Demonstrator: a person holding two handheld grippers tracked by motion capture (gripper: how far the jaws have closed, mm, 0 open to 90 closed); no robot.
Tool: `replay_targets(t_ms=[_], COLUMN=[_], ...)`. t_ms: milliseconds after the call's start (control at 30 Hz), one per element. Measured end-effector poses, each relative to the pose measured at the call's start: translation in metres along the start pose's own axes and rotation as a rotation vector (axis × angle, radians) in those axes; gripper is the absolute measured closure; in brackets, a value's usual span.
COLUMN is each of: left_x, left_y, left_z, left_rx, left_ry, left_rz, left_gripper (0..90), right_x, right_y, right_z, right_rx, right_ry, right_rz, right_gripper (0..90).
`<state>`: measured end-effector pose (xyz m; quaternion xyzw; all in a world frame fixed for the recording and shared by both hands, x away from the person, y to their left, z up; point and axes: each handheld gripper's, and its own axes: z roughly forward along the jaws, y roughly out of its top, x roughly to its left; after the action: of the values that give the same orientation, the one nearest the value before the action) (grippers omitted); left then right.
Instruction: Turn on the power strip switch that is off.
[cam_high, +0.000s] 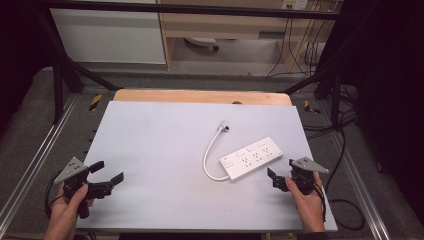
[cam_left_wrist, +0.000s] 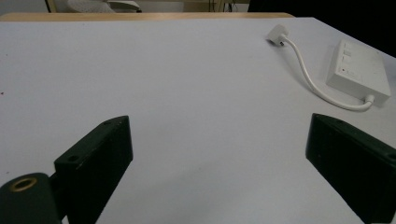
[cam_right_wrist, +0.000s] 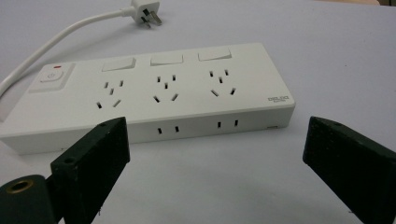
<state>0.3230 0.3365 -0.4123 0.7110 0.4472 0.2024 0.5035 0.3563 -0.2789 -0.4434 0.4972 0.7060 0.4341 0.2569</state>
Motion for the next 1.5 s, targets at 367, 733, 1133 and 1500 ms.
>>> replay_targets(t_ms=[367, 733, 1133, 1500], left_x=[0.002, 0.005, 0.009, 0.013], left_y=[0.002, 0.002, 0.002, 0.003], left_z=[0.0, 0.0, 0.002, 0.005], left_rx=[-0.024, -0.036, -0.047, -0.061], left_ry=[-0.011, -0.008, -0.009, -0.001], left_rz=[-0.012, -0.019, -0.007, -0.001], left_gripper=[7.2, 6.9, 7.1, 7.3], right_x=[0.0, 0.005, 0.009, 0.011], right_y=[0.012, 0.019, 0.021, 0.022], right_z=[-0.008, -0.017, -0.019, -0.021], right_rx=[0.026, 0.003, -0.068, -0.129], right_ry=[0.009, 0.036, 0.069, 0.06], right_rz=[0.039, 0.019, 0.015, 0.009], right_gripper=[5.7, 5.9, 8.5, 7.1])
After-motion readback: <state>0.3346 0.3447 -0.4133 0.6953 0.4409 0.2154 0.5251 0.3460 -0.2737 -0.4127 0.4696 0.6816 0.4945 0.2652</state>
